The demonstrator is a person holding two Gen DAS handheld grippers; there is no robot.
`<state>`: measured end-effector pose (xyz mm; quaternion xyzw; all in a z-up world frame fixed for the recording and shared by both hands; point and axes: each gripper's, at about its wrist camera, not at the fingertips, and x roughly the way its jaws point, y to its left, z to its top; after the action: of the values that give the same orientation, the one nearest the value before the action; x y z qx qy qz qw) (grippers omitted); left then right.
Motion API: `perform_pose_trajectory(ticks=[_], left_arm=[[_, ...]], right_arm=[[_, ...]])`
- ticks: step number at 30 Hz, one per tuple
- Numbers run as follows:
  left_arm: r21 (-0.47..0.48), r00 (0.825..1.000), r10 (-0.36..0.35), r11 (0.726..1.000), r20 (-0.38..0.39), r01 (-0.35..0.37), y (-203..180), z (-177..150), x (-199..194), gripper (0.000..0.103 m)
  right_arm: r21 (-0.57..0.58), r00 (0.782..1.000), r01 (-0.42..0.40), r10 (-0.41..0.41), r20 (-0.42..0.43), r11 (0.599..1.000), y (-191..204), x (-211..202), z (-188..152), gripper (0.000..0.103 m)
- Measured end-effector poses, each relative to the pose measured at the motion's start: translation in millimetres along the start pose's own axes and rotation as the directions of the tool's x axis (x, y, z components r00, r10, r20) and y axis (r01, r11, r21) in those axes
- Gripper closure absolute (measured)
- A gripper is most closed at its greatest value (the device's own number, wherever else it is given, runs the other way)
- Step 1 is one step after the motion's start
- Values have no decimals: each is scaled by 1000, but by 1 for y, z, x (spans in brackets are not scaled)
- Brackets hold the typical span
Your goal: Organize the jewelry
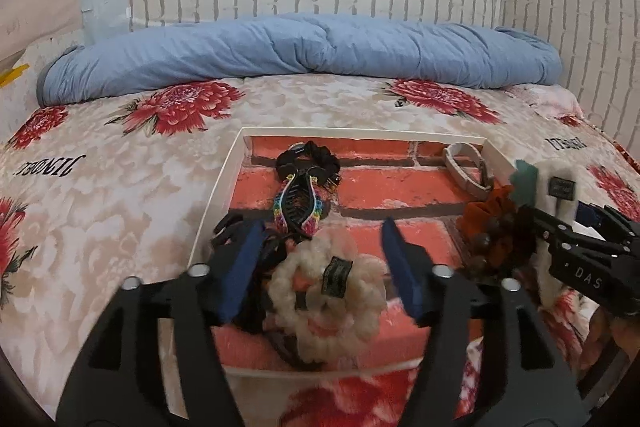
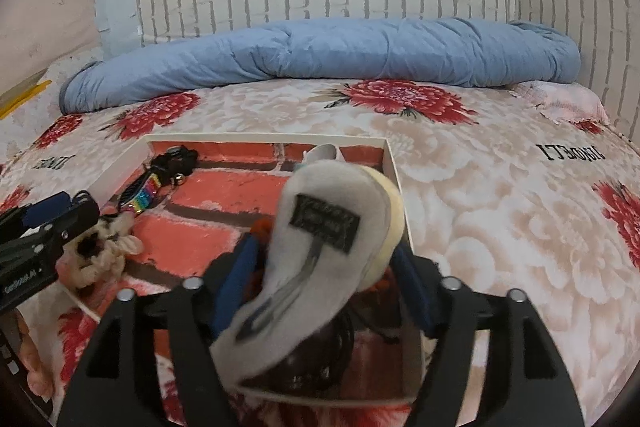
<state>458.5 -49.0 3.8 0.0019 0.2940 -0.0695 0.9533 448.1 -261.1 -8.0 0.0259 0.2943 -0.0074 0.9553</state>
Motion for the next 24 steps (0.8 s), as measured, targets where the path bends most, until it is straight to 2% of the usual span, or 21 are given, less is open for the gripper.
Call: perform_pose_trajectory(ticks=[1,3,5,7,10,15,20,24], left_arm=[[4,1000,7,1000,10,-7,0,-1,-7,32],[4,999,23,1000,24,-23,1,-2,-20,17],[-10,999,25,1000,38,-25,4,-3,-37,11],[-16,998,25,1000,51,-24,6,-6,-56,6],[-16,996,43,999,74,-42,9,-15,-87,5],[-19,993,68,998,97,-66,12,-40,-147,5],[-33,981,118,993,151,-114,9,-77,-209,5],[-49,974,120,992,191,-112,3,-109,-250,5]], right_arm=[[0,1000,-6,6,-1,1000,0,-5,-1,25],[-4,1000,-11,11,-2,1000,-2,-13,-2,22],[-4,1000,-26,26,7,1000,-4,-27,-3,14],[-2,999,-36,36,23,999,-5,-44,-5,11],[1,999,-41,41,35,999,-6,-70,-9,5],[-12,996,-42,42,81,999,-4,-135,-33,4],[34,991,-61,57,120,998,-4,-198,-74,4],[-3,989,-27,27,148,1000,3,-236,-114,4]])
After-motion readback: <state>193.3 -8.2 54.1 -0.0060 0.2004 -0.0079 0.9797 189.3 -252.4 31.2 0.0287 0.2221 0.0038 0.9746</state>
